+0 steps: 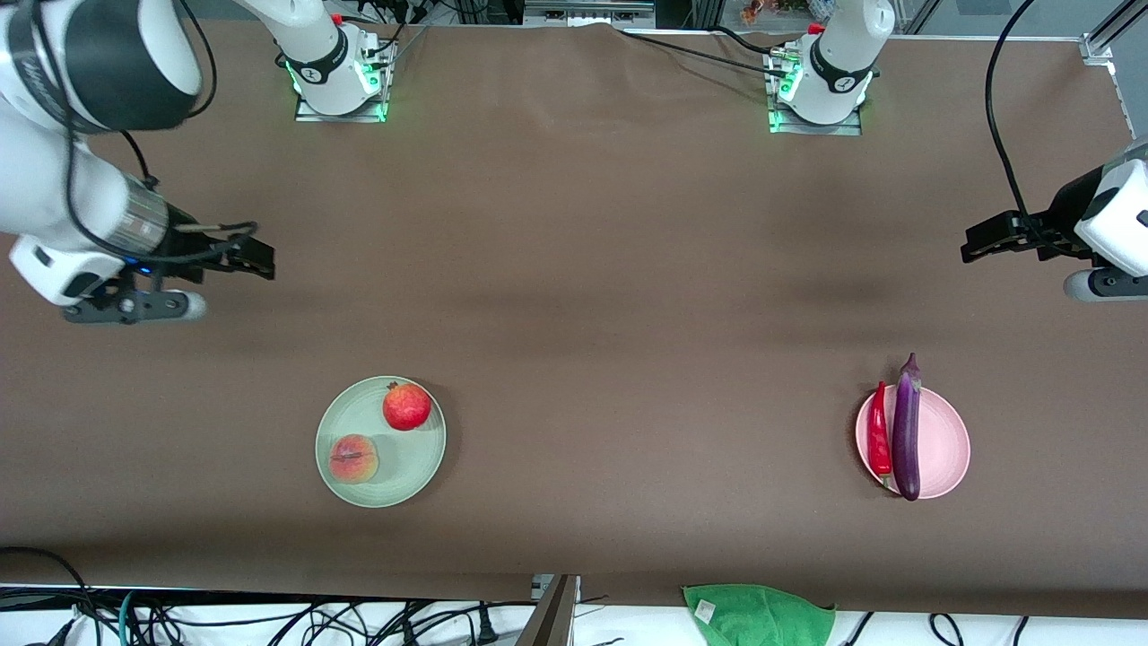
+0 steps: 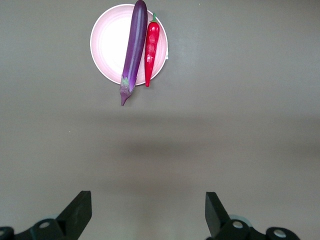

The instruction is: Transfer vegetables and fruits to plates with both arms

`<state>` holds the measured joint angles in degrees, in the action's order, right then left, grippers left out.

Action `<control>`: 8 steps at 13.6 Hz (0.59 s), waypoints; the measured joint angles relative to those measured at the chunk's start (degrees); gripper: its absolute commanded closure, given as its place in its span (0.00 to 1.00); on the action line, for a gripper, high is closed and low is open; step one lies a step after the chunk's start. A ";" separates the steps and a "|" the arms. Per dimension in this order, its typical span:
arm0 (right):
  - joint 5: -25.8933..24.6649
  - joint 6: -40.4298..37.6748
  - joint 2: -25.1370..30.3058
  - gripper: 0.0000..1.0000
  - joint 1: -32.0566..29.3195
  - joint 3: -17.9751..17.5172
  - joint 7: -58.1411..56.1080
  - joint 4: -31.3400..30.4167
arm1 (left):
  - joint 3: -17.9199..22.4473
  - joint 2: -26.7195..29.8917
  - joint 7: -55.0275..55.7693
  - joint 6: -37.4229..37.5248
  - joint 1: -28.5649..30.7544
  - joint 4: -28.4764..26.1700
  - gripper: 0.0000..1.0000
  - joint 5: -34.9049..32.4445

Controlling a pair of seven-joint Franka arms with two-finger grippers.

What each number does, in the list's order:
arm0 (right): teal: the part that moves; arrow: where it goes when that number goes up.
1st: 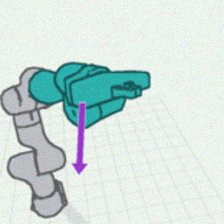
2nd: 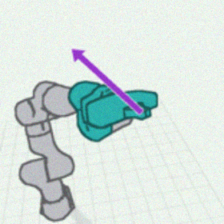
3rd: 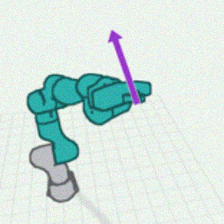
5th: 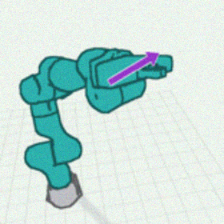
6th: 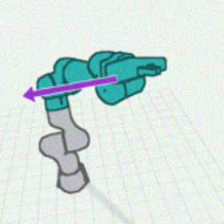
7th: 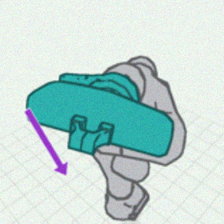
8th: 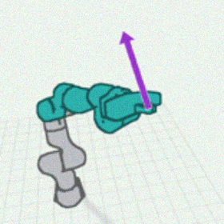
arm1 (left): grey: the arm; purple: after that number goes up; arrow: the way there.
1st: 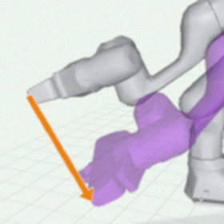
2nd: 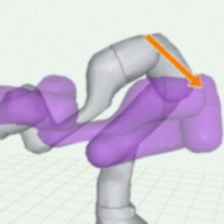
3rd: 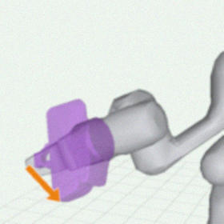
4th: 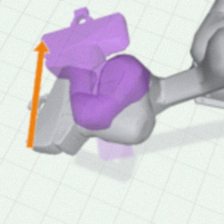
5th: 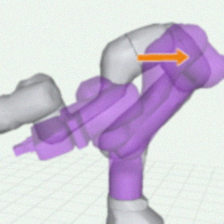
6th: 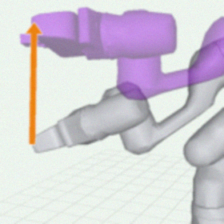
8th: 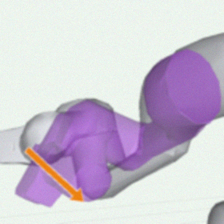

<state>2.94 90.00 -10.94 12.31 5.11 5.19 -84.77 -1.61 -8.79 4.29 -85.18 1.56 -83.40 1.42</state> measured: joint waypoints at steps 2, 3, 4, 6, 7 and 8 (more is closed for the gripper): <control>0.00 -1.43 3.94 0.01 -0.07 1.49 -0.04 -1.55 | 0.00 0.00 0.00 0.00 0.00 0.00 0.00 0.00; 0.00 -1.46 5.96 0.01 -0.08 1.93 -0.11 -3.09 | 0.00 0.00 0.00 0.00 0.00 0.00 0.00 0.00; 0.00 -1.46 7.55 0.01 -0.08 2.11 -0.13 -4.45 | 0.00 0.00 0.00 0.00 0.00 0.00 0.00 0.00; -0.02 -1.22 8.68 0.00 -0.07 2.12 -0.96 -5.69 | 0.00 0.00 0.00 0.00 0.00 0.00 0.00 0.00; -0.03 -0.95 8.56 0.01 -0.06 2.12 -1.41 -5.70 | 0.00 -0.01 0.00 0.00 0.00 0.00 0.00 0.00; -0.03 -0.70 8.39 0.01 -0.06 2.12 -1.57 -5.68 | 0.00 -0.01 0.00 0.00 0.00 0.00 0.00 0.00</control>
<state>2.91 89.30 -2.55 12.25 7.23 3.62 -90.46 -1.61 -8.80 4.29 -85.18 1.56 -83.40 1.42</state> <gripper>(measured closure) 0.000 0.000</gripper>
